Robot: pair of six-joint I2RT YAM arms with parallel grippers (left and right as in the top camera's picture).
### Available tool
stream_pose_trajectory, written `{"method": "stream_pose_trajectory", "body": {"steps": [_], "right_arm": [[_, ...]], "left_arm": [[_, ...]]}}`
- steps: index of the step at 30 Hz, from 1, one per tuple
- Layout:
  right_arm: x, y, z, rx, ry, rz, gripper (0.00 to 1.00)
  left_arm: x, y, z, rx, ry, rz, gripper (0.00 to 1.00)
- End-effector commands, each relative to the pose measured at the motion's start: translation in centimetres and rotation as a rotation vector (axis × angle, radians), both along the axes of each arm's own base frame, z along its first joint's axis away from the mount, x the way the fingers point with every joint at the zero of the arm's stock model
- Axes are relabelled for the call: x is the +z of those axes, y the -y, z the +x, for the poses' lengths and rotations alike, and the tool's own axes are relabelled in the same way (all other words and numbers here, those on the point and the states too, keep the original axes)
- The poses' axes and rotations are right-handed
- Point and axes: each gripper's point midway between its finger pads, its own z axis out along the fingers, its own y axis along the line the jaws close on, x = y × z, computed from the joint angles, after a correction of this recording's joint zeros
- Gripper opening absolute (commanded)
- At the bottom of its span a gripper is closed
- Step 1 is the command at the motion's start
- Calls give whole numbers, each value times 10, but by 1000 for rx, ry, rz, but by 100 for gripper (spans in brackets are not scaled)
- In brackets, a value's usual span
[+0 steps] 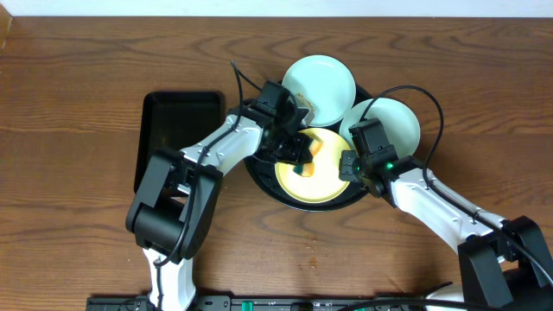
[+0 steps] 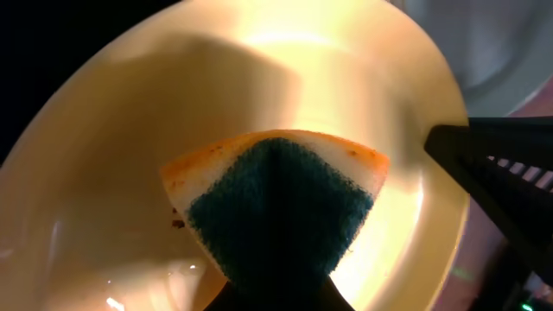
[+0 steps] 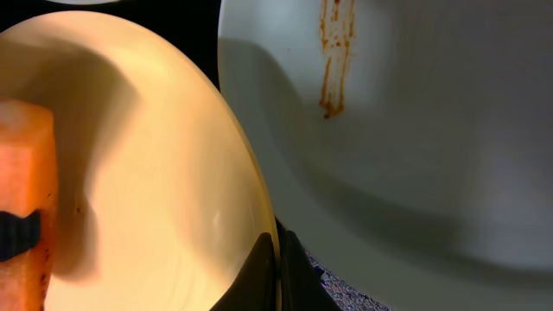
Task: Clean dirty plates on tray and stack at the side
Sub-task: 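Scrub yellow plate surface with sponge while right gripper holds plate, then move sponge back over black tray with left gripper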
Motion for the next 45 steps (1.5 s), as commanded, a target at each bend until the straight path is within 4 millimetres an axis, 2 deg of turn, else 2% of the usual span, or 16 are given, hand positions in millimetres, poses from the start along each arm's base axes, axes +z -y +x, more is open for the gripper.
{"method": "stream_pose_trajectory", "body": {"steps": [1,3,7,15,20,26,33,38,43,45], "right_arm": [[-1,1,2,4,1,-9,1],[-1,2,2,4,-1,-10,1],[-1,2,2,4,-1,-10,1],[-1,2,2,4,0,-10,1],[-1,2,2,4,0,-10,1],[-1,2,2,4,-1,-10,1],[-1,2,2,4,0,-10,1],[-1,2,2,4,0,-10,1],[-1,1,2,4,0,-9,1],[-1,1,2,4,1,-9,2]], "left_arm": [[-20,-16,7,36,40,127,8],[-25,-28,15,65,69,190,8],[-26,-37,17,83,57,204,8],[-31,-45,-2,118,-48,244,8],[-31,-37,-7,127,-67,240,8],[-26,-13,-14,78,-57,182,8],[-24,1,-20,64,-54,165,8],[-15,17,-24,32,-71,79,8],[-6,13,-16,49,-53,59,8],[6,9,-8,67,-27,42,8]]}}
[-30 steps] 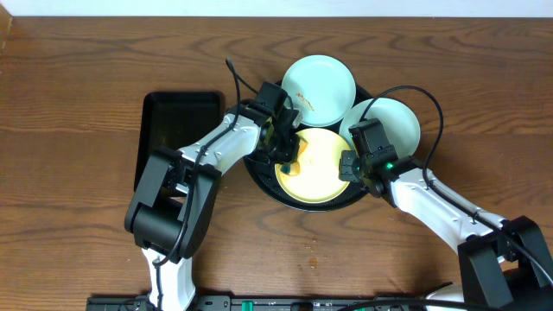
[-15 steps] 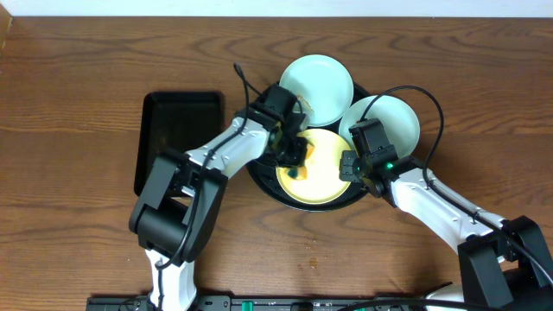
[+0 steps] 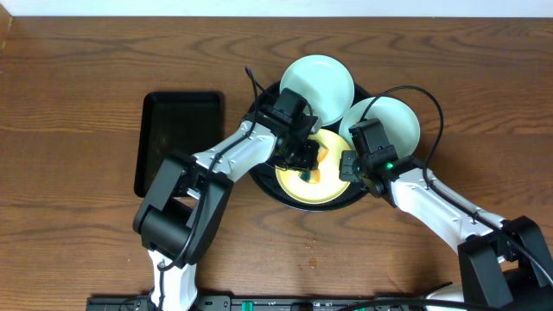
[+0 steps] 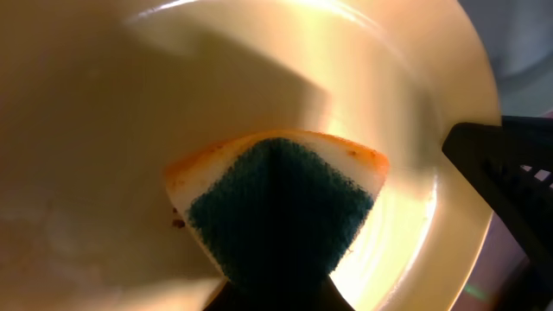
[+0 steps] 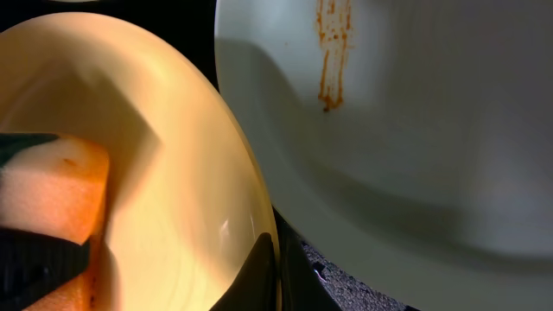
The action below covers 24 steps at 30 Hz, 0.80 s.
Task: Clean dirty plates on tray and stack at the side
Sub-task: 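Move sponge back over black tray with left gripper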
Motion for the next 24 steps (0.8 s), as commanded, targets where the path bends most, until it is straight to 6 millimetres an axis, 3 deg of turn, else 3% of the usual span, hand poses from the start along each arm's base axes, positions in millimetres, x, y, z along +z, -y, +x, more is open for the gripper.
{"method": "stream_pose_trajectory", "body": {"steps": [1,7,10,13,16,20,24], "right_arm": [[0,1,3,4,4,-6,2],[0,1,3,4,4,-6,4],[0,1,3,4,4,-7,4],[0,1,3,4,4,-7,4],[0,1,3,4,4,-7,4],[0,1,3,4,3,-7,6],[-1,1,2,4,1,-8,2]], "left_arm": [[27,-7,14,41,36,-51,8],[101,-37,44,128,201,-130,8],[136,-64,55,194,275,-155,8],[156,-100,60,278,303,-137,8],[153,-142,60,385,281,-49,8],[130,-192,48,500,180,98,8],[113,-209,34,509,121,143,7]]}}
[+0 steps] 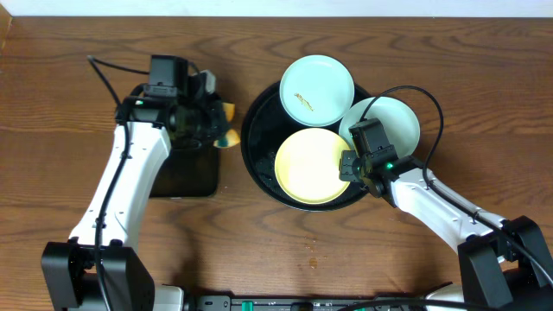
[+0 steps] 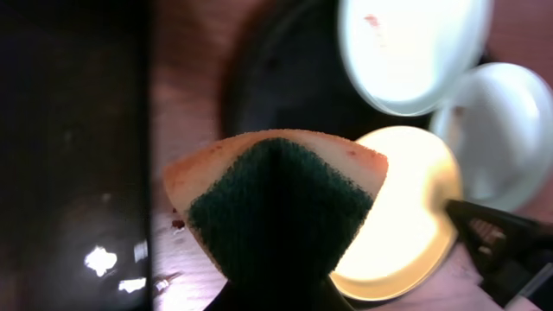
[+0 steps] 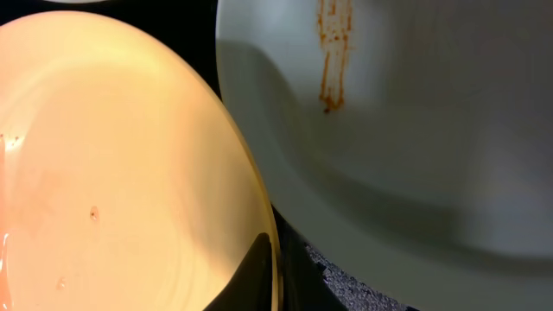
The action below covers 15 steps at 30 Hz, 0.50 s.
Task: Clean dirty plates on tray and stack at the side
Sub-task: 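Move sponge back over black tray with left gripper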
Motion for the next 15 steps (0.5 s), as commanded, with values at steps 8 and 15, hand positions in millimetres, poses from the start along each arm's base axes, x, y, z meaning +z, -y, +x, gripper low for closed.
{"method": "stream_pose_trajectory", "body": {"steps": [8,15], "right_arm": [[2,1,5,1,13,-8,1],[84,8,41,155,227,-214,1]], "left_arm": [[-32,-29,-16,20,-70,138,8],[-36,-50,-17,63,-77,255,8]]}}
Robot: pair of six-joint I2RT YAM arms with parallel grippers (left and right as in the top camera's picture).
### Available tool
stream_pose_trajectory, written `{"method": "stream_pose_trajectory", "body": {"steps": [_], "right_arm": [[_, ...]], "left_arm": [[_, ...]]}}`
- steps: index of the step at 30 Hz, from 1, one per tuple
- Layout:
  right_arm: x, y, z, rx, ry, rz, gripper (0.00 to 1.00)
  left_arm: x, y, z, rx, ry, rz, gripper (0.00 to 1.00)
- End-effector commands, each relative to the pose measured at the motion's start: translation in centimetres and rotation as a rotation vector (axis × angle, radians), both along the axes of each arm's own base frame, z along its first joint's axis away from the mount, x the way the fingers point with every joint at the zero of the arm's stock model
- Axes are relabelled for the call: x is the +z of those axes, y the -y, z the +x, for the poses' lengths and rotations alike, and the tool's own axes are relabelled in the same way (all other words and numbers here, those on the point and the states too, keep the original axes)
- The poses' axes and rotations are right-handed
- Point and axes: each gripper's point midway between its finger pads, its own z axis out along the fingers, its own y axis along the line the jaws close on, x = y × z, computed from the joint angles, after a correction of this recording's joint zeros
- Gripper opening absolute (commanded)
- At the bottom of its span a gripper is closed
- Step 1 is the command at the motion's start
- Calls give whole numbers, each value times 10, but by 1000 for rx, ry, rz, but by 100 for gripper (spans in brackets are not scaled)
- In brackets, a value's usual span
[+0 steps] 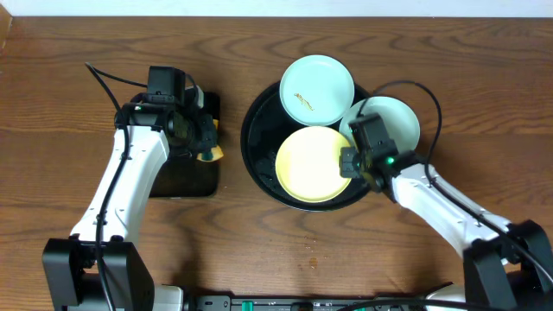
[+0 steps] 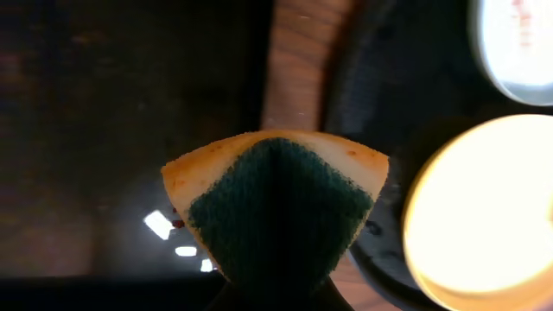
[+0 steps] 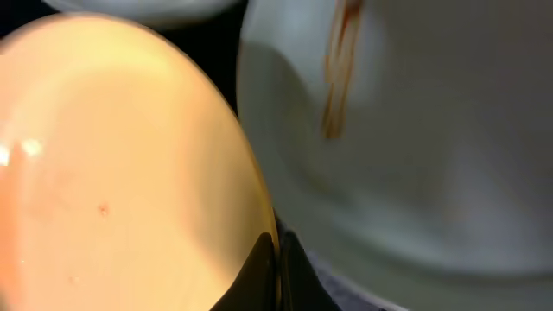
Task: Clean dirty plates on tray and stack at the side
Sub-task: 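Move sponge back over black tray with left gripper, then lift yellow plate with right gripper and carry it to the right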
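Note:
A round black tray (image 1: 259, 173) holds a yellow plate (image 1: 313, 164) and two pale green plates, one at the back (image 1: 318, 85) and one at the right (image 1: 393, 119) with an orange streak (image 3: 339, 82). My right gripper (image 3: 278, 244) is shut on the yellow plate's right rim (image 3: 259, 203). My left gripper (image 2: 275, 298) is shut on a yellow and green sponge (image 2: 276, 207), held over the right edge of a black rectangular tray (image 1: 177, 168) to the left.
The table (image 1: 78, 52) is dark brown wood. The black rectangular tray lies left of the round one, with a strip of bare wood (image 2: 298, 69) between them. Cables run from both arms.
My left gripper has moved the sponge a little down and left, closer over the black rectangular tray. The right gripper still pinches the yellow plate's rim; its view shifted slightly.
My left gripper held the sponge on the yellow plate while the right gripper pinched the plate's rim. It was still on the plate later. Then the sponge was away at the left, beside the rectangular tray, and now it hangs over that tray's edge. The plate looks clean.

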Motion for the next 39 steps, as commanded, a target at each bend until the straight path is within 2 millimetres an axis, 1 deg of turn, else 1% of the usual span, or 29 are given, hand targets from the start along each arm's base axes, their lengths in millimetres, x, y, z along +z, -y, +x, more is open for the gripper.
{"method": "stream_pose_trajectory", "body": {"steps": [1,4,10,15,20,25,28,35,39], "right_arm": [[74,11,35,90,226,-194,1],[102,16,42,133,284,-326,1],[141,10,48,166,424,-583,1],[175,-10,41,216,544,-819,1],[201,-41,26,250,650,-923,1],[218,-61,13,272,712,-983,1],[221,-70,10,305,727,-996,1],[220,-74,12,395,707,-1093,1],[218,-75,13,404,701,-1103,1]], "left_arm": [[-5,-13,-1,7,-6,74,8],[-5,-13,-3,7,-14,75,8],[-6,-16,-4,12,-20,94,8],[-7,-17,-5,13,-21,97,8],[-11,-17,-7,13,-30,98,8],[-11,-17,-8,13,-31,98,8],[-11,-17,-7,13,-31,97,8],[-11,-17,-7,13,-31,97,8],[-11,-17,-7,13,-31,97,8]]}}
